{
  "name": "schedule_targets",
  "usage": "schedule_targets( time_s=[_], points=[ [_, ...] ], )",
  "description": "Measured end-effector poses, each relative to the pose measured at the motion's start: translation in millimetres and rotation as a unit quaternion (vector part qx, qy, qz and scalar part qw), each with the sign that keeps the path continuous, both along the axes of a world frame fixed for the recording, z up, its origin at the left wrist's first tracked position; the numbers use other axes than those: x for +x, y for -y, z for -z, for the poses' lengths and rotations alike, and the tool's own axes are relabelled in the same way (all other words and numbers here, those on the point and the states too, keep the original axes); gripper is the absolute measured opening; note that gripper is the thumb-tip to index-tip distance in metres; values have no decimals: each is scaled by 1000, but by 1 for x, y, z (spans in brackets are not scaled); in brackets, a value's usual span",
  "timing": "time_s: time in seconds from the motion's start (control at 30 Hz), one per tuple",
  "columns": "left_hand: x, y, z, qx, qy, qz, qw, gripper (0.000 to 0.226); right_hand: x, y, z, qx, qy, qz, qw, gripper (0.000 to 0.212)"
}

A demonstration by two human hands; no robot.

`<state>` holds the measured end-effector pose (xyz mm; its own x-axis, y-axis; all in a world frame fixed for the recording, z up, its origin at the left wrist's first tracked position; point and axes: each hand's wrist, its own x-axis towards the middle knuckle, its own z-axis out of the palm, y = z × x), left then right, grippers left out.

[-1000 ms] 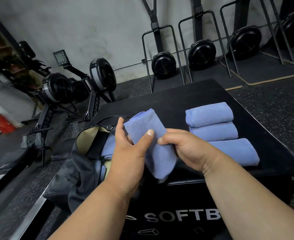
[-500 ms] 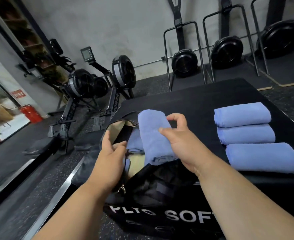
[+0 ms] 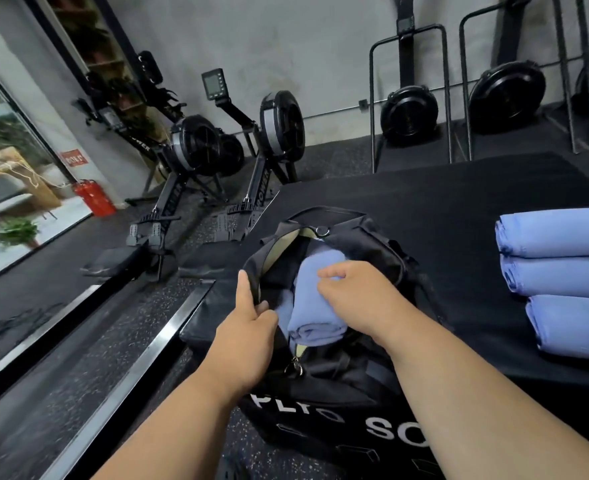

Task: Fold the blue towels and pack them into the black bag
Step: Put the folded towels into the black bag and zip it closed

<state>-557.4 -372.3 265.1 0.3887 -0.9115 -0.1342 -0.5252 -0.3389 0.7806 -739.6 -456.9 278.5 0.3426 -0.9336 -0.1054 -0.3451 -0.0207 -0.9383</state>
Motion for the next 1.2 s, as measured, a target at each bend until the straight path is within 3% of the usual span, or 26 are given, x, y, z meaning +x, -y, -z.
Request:
schedule_targets(
  time_s=[0.17, 0.4, 0.7, 0.97, 1.1, 1.2],
  points=[
    [4, -6, 2, -22, -47, 22, 998, 87, 17, 3, 11, -43, -128, -33, 990, 30],
    [10, -12, 1, -54, -61, 21, 996, 90, 48, 5, 32, -58, -287, -111, 950, 38],
    [13, -15, 3, -38, -67, 40, 996, 92, 36, 7, 21, -73, -446, -195, 870, 47],
    [7, -20, 1, -38, 13, 47, 998, 95, 20, -1, 16, -76, -384, -198, 899, 49],
    [-4, -19, -2, -67, 61, 32, 995, 90, 8, -2, 21, -87, -246, -147, 954, 45],
    [-12, -15, -3, -96, 79, 38, 992, 93, -2, -5, 23, -130, -165, -113, 971, 39]
  ],
)
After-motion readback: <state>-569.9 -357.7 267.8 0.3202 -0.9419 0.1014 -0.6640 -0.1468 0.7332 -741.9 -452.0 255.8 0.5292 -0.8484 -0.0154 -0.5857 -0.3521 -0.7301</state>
